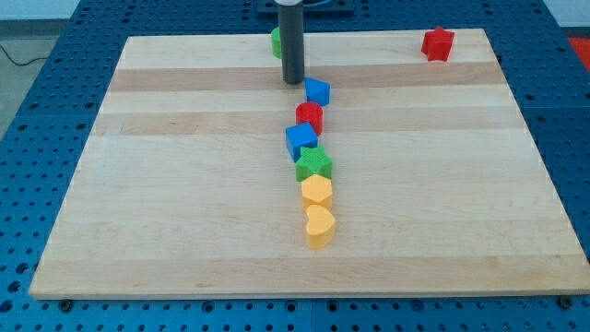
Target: Push the green circle into the blue triangle
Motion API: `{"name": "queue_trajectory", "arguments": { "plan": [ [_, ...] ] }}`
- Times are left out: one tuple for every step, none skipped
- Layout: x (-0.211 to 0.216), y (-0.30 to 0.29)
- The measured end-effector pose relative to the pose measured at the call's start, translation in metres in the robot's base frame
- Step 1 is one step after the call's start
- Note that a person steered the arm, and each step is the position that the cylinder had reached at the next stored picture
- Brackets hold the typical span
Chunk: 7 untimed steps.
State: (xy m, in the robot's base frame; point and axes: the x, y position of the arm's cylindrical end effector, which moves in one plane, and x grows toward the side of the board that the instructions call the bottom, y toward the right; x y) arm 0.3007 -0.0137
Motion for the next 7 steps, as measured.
{"name": "queue_trajectory", "arguments": {
  "plan": [
    [0.011,0.006],
    [0.022,0.006],
    [0.021,0.006],
    [0.004,-0.027],
    [-0.006,-0.102],
    [-0.062,-0.143],
    [-0.109,-0.145]
  ]
}}
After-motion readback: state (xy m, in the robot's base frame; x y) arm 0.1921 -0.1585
